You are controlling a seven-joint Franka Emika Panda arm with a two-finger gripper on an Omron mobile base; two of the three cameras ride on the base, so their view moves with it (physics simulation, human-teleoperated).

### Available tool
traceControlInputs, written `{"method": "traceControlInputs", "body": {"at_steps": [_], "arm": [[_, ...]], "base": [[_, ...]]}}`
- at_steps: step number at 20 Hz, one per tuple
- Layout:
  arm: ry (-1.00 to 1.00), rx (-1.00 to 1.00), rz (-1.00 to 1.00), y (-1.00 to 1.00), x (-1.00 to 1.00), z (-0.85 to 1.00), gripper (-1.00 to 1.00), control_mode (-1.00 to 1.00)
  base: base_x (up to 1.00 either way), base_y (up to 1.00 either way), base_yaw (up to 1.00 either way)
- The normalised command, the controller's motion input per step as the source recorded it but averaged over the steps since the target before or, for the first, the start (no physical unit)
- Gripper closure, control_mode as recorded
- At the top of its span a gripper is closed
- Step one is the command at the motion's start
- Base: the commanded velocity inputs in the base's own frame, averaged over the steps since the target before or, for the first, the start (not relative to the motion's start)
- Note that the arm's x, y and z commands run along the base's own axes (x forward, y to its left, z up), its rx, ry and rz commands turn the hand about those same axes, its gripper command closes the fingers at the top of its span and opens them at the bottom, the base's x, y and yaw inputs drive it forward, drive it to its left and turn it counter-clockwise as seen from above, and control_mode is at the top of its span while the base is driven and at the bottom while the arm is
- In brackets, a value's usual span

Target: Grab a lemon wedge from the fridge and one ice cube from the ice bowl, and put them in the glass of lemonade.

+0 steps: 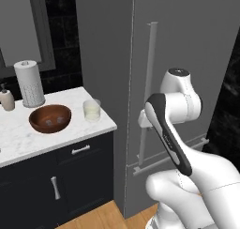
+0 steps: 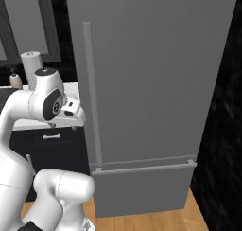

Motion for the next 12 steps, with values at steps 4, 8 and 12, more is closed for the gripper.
{"method": "traceControlInputs", "body": {"at_steps": [4,8,12], "arm": [[0.0,0.0,0.0,0.0,0.0,0.0,-1.0,1.0],[0.0,0.0,0.0,0.0,0.0,0.0,-1.0,1.0],[0.0,0.0,0.0,0.0,0.0,0.0,-1.0,1.0]], "base": [[-0.05,-0.21,0.0],[-0.3,-0.3,-0.02],[-0.21,-0.01,-0.25]]}}
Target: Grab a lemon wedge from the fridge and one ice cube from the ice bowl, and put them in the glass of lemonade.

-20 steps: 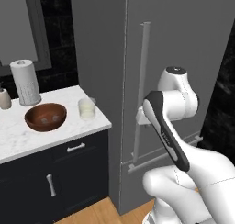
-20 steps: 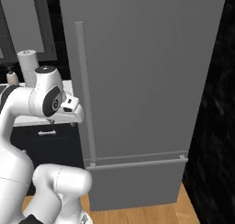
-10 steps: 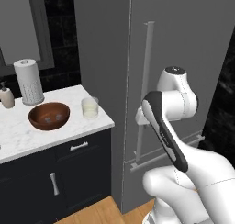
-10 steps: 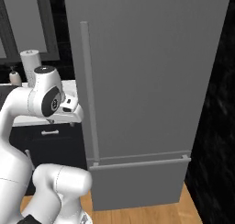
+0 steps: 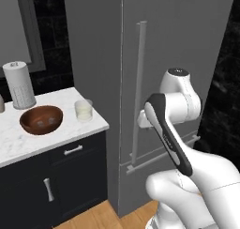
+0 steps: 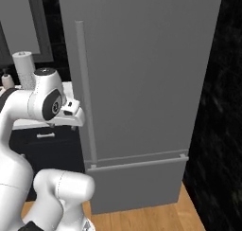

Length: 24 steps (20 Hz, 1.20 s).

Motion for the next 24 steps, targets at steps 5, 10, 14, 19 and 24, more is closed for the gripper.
{"method": "traceControlInputs", "body": {"at_steps": [5,10,14,19,24], "arm": [[0.0,0.0,0.0,0.0,0.0,0.0,-1.0,1.0],[-0.14,0.0,0.02,0.0,-0.05,0.24,-1.0,-1.0],[-0.36,-0.01,0.04,0.01,-0.14,0.76,-1.0,-1.0],[-0.55,0.0,0.1,0.07,0.31,0.65,-1.0,-1.0],[-0.2,-0.01,0.04,0.12,0.88,0.15,-1.0,-1.0]], "base": [[-0.04,0.06,-0.19],[0.0,0.0,0.0],[0.0,0.0,0.0],[0.0,0.0,0.0],[0.0,0.0,0.0]]}}
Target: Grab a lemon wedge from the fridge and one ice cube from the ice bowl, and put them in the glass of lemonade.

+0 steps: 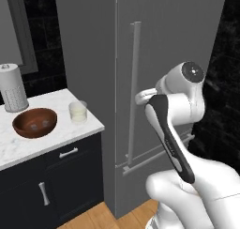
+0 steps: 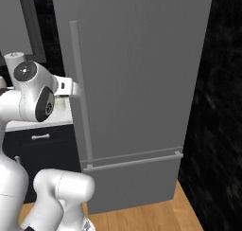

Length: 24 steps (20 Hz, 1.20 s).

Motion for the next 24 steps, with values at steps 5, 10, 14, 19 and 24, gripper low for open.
{"method": "traceControlInputs", "body": {"at_steps": [5,10,14,19,24], "arm": [[0.27,-0.13,0.02,0.0,1.0,0.0,-1.0,-1.0],[0.08,-0.03,0.1,-0.12,0.36,-0.01,-1.0,-1.0],[-0.1,0.08,0.2,-0.36,0.0,0.0,-1.0,-1.0],[-0.06,0.1,0.18,-0.26,0.01,0.0,-1.0,-1.0],[-0.16,0.08,0.15,0.0,0.0,0.04,-1.0,-1.0]], "base": [[0.0,0.0,0.0],[0.0,0.0,0.0],[0.0,0.0,0.0],[0.0,0.0,0.0],[0.0,0.0,0.0]]}}
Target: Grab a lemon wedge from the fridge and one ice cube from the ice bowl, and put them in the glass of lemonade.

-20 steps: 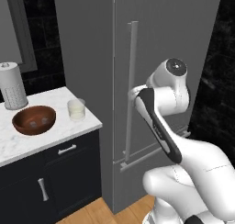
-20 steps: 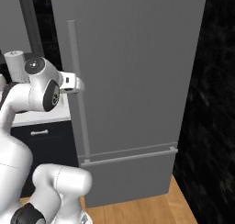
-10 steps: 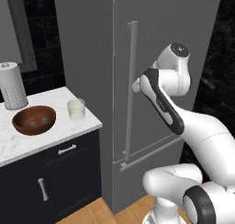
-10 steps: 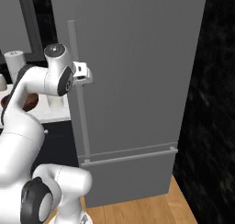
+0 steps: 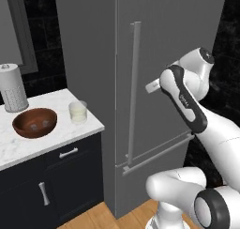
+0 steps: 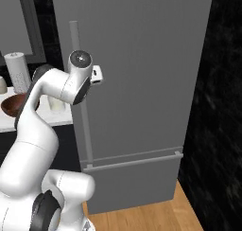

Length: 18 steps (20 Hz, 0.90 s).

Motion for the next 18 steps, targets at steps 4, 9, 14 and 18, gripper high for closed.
{"method": "traceControlInputs", "body": {"at_steps": [4,9,14,18], "arm": [[-0.17,0.0,0.0,0.26,-0.03,0.07,-1.0,-1.0],[-0.01,0.0,-0.01,0.62,0.54,-0.06,-1.0,-1.0],[0.13,0.0,0.0,0.25,0.4,-0.02,-1.0,-1.0],[0.06,0.0,-0.02,0.0,0.41,0.01,-1.0,-1.0]], "base": [[0.0,0.0,0.0],[0.0,0.0,0.0],[0.0,0.0,0.0],[0.0,0.0,0.0]]}}
